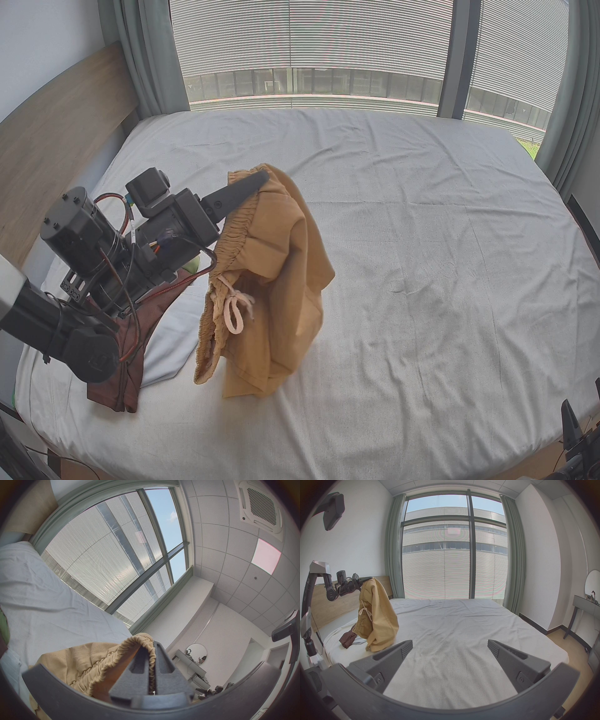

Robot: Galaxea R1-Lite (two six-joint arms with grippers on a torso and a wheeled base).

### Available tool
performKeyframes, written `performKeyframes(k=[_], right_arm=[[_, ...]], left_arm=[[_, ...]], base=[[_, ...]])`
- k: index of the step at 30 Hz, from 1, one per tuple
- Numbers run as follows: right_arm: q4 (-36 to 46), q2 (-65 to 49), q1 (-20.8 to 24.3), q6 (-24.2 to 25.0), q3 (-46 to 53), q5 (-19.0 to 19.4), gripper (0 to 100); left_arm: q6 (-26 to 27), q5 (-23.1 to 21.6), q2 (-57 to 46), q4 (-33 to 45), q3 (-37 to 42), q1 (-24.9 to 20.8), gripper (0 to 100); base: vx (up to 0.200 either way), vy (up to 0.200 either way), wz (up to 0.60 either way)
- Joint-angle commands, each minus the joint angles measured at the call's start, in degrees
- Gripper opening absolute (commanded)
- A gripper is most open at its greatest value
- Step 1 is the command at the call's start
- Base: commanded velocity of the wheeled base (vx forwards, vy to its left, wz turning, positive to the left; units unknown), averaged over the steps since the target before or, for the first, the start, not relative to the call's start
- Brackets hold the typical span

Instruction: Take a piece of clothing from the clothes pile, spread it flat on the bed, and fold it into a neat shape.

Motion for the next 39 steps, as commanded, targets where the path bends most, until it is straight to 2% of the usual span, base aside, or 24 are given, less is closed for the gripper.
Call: performKeyframes(k=[1, 13, 22, 39], right_arm=[[-0.01, -0.40, 0.00, -0.02, 1.01, 0.01, 100], [-0.01, -0.40, 0.00, -0.02, 1.01, 0.01, 100], [-0.01, -0.40, 0.00, -0.02, 1.01, 0.01, 100], [-0.01, -0.40, 0.00, -0.02, 1.01, 0.01, 100]], left_arm=[[-0.21, 0.81, -1.92, 0.04, -1.29, -2.62, 0], [-0.73, 3.53, -2.80, 1.00, -6.47, -7.27, 0], [-6.01, 4.15, -2.18, 1.44, -11.22, -7.71, 0], [-6.53, 4.32, -1.92, 3.38, -15.26, -9.82, 0]], base=[[0.000, 0.000, 0.00], [0.000, 0.000, 0.00], [0.000, 0.000, 0.00], [0.000, 0.000, 0.00]])
